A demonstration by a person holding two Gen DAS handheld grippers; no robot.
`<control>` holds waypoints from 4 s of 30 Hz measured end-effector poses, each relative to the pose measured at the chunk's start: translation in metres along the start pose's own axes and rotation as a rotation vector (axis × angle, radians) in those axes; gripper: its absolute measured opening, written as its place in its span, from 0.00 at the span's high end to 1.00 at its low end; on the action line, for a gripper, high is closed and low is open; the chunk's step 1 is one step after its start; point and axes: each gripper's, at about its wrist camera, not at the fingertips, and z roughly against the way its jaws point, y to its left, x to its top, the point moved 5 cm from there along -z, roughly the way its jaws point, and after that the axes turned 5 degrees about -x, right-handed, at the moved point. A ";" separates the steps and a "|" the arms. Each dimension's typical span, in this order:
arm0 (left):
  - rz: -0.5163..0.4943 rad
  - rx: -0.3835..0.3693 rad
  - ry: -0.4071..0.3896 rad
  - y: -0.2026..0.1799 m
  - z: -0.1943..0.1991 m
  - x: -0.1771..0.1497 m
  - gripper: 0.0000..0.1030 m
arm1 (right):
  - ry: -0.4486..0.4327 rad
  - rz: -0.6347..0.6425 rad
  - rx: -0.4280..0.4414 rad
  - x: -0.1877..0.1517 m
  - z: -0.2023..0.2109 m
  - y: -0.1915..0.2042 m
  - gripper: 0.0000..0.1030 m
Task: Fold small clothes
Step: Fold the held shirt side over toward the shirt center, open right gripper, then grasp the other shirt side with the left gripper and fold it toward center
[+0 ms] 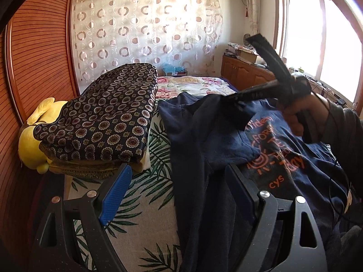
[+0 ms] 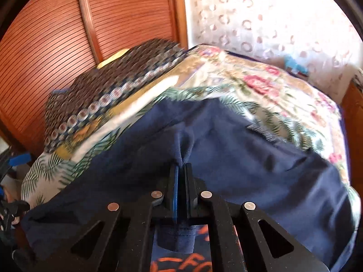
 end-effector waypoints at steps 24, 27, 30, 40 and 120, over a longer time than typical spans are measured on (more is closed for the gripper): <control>-0.052 -0.032 0.150 -0.019 -0.158 0.116 0.49 | 0.030 -0.093 -0.172 -0.078 0.002 -0.107 0.48; -0.039 -0.014 0.193 -0.019 -0.186 0.119 0.53 | 0.042 -0.105 -0.194 -0.085 0.001 -0.113 0.48; -0.026 0.016 0.233 -0.014 -0.209 0.119 0.56 | 0.018 -0.104 -0.200 -0.086 0.001 -0.113 0.48; 0.016 0.057 0.302 0.003 -0.237 0.109 0.57 | 0.023 -0.115 -0.212 -0.091 -0.003 -0.120 0.38; -0.202 -0.171 0.313 -0.102 -0.188 0.051 0.10 | 0.003 -0.525 -0.411 -0.230 0.146 -0.206 0.36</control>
